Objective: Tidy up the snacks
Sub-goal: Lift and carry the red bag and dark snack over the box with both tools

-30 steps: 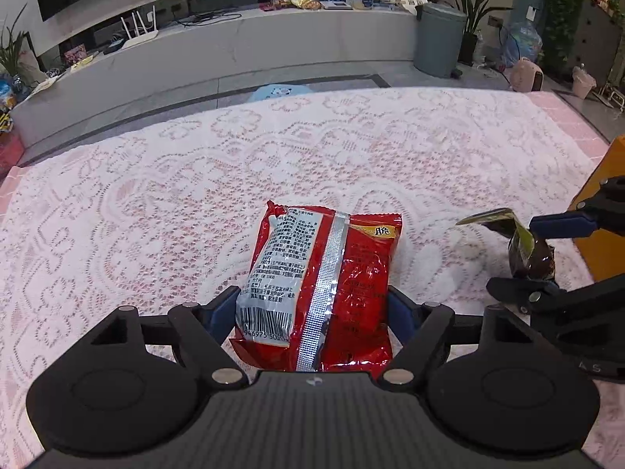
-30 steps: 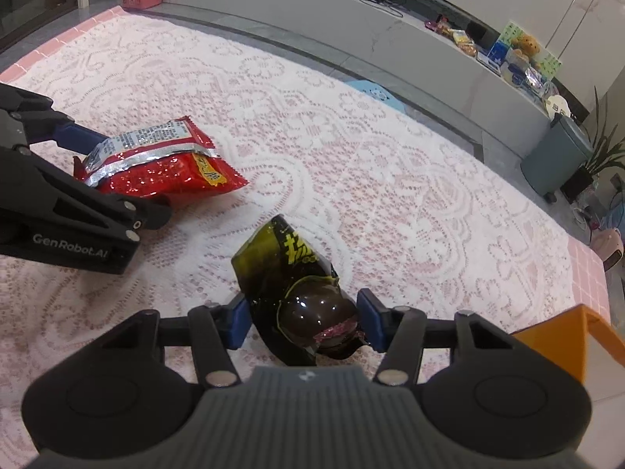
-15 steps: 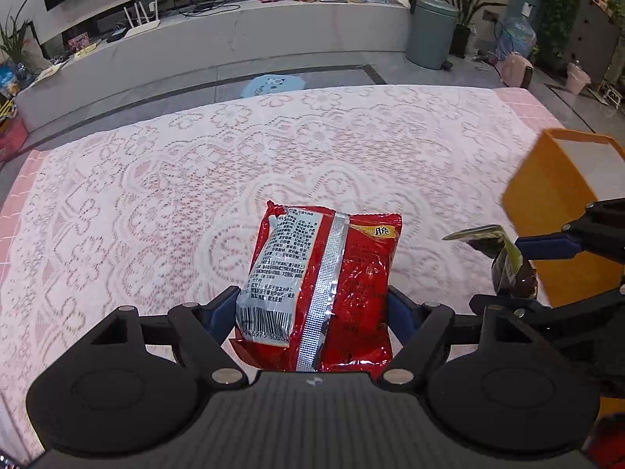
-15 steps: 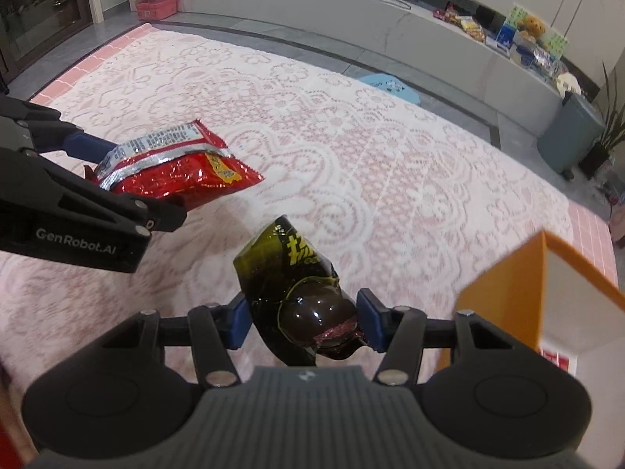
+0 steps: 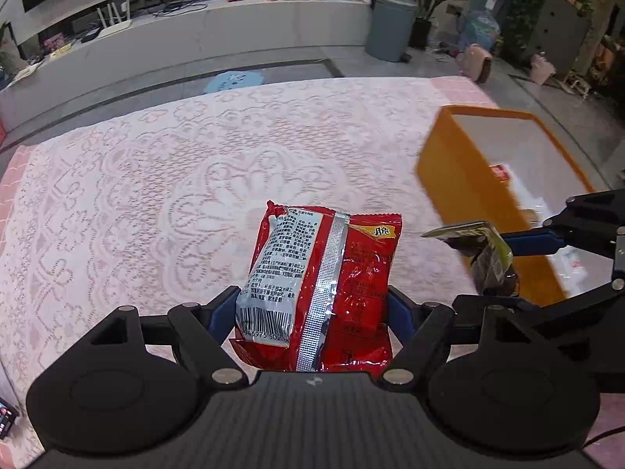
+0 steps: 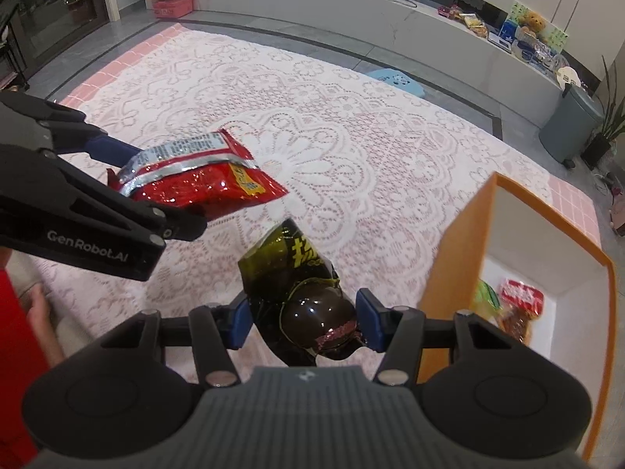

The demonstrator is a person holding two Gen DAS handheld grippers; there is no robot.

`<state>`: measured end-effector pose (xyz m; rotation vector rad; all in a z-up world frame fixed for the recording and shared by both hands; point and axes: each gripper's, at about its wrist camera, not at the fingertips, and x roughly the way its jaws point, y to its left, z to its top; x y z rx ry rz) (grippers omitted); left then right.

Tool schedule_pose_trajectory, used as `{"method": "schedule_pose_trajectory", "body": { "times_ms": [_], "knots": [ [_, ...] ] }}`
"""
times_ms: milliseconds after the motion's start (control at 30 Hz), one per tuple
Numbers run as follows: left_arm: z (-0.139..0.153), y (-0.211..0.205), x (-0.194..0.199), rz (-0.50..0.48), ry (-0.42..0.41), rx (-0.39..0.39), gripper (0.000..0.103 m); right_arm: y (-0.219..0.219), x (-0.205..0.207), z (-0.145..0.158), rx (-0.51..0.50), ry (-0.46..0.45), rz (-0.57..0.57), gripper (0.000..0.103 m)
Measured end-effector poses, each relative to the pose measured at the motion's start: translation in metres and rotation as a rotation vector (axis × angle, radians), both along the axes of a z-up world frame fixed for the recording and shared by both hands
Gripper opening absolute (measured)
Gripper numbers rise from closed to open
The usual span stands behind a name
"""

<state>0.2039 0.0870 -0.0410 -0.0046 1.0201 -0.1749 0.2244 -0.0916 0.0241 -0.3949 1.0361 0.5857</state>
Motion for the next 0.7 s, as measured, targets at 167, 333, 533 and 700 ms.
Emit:
{"method": "schedule_pose_trajectory", "body": {
  "times_ms": [167, 333, 533, 700],
  "knots": [
    [0.016, -0.024, -0.016, -0.044, -0.018, -0.004, 0.089, -0.024, -0.019, 0.019, -0.003, -0.02, -0.015, 0.054],
    [0.027, -0.051, -0.026, -0.098, -0.024, -0.016, 0.089, -0.055, -0.029, 0.032, -0.005, -0.029, -0.057, 0.053],
    [0.035, -0.09, -0.028, -0.165, -0.044, -0.008, 0.089, -0.095, -0.033, 0.037, -0.02, -0.051, -0.123, 0.052],
    [0.033, -0.123, -0.018, -0.225, -0.05, -0.021, 0.089, -0.127, -0.032, 0.036, -0.044, -0.069, -0.17, 0.052]
  ]
}}
